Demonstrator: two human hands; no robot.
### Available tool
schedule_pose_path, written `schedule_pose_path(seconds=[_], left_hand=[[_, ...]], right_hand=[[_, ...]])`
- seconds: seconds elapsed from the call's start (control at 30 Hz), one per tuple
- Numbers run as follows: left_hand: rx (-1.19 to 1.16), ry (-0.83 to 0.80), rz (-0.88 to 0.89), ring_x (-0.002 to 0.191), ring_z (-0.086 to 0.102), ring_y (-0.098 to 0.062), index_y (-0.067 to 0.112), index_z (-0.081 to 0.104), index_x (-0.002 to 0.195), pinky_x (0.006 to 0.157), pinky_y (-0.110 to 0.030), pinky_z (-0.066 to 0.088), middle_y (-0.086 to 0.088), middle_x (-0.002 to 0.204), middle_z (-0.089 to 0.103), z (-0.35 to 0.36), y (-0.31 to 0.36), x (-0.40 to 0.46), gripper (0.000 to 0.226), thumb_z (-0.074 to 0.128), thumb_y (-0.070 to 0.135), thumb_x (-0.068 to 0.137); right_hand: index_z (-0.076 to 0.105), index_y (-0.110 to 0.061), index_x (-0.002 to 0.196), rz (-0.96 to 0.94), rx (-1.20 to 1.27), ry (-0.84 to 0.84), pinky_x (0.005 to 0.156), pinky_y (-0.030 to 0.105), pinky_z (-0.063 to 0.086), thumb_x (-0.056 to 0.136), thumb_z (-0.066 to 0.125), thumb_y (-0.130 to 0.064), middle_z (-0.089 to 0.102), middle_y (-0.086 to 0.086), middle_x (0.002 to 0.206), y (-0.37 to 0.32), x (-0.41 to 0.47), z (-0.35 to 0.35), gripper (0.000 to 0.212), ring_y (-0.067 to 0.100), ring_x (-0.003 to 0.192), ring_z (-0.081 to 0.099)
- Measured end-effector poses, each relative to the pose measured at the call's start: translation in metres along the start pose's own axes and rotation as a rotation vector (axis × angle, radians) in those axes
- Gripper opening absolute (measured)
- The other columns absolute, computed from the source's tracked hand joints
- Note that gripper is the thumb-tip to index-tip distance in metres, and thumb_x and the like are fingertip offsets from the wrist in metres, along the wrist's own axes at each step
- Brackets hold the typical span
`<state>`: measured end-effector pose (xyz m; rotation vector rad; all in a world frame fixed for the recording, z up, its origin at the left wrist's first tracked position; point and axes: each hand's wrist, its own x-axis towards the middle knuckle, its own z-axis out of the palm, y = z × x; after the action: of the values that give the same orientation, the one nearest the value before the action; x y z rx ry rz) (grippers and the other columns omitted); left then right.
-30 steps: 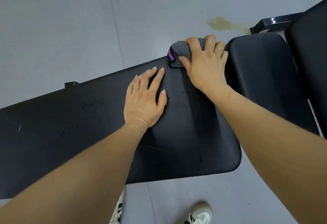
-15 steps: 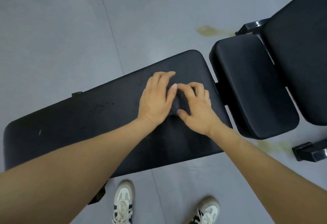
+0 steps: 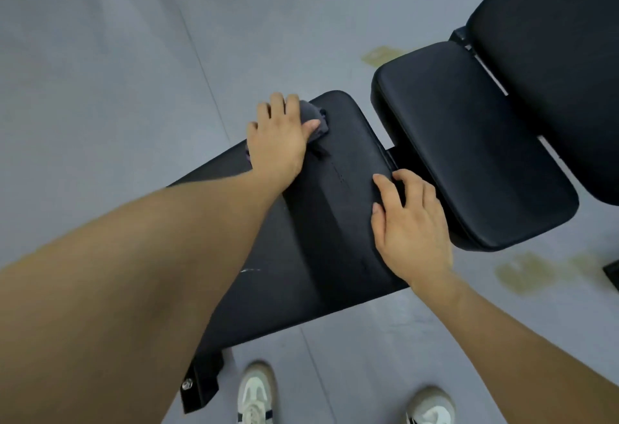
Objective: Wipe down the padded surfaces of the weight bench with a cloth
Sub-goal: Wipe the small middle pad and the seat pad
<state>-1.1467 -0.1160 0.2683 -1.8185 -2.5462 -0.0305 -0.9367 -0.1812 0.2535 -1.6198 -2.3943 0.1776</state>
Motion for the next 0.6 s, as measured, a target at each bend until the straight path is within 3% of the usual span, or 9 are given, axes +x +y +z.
schedule_pose_path(seconds=[0.17,0.33,0.47,0.6], left_hand=[[-0.007,0.002,0.068,0.114,0.041,-0.028,0.015,0.037,0.136,0.086,-0.042,0.037,-0.008,0.132,0.042,0.01,0.005,-0.028,0.054,0.035,0.05,0.095],[-0.039,0.033,0.205,0.096,0.053,-0.028,0.015,0.053,0.12,0.072,-0.04,0.044,-0.008,0.114,0.053,0.006,0.002,-0.07,0.046,0.041,0.046,0.089],[-0.083,-0.018,0.082,0.114,0.042,-0.029,0.018,0.041,0.131,0.083,-0.042,0.038,-0.006,0.133,0.041,0.007,0.003,-0.007,0.045,0.039,0.045,0.095],[-0.071,0.027,-0.018,0.115,0.04,-0.031,0.015,0.041,0.13,0.084,-0.042,0.035,-0.008,0.135,0.04,0.012,0.01,0.026,0.045,0.036,0.045,0.096]], right_hand=[[0.052,-0.014,0.128,0.023,-0.013,-0.008,0.078,0.042,0.047,0.088,0.042,-0.03,0.049,0.013,0.124,0.0,0.002,0.002,0.043,0.03,0.105,0.048],[0.054,-0.015,0.127,0.059,-0.018,-0.019,0.079,0.043,0.048,0.088,0.044,-0.029,0.05,0.013,0.123,-0.003,0.002,-0.003,0.043,0.031,0.105,0.05],[0.053,-0.015,0.127,0.057,-0.044,0.008,0.082,0.044,0.047,0.089,0.043,-0.029,0.05,0.012,0.122,-0.004,0.002,-0.001,0.042,0.03,0.105,0.049],[0.053,-0.015,0.126,0.079,-0.064,0.055,0.084,0.042,0.045,0.088,0.043,-0.031,0.052,0.012,0.12,-0.004,0.001,0.002,0.042,0.028,0.105,0.046]])
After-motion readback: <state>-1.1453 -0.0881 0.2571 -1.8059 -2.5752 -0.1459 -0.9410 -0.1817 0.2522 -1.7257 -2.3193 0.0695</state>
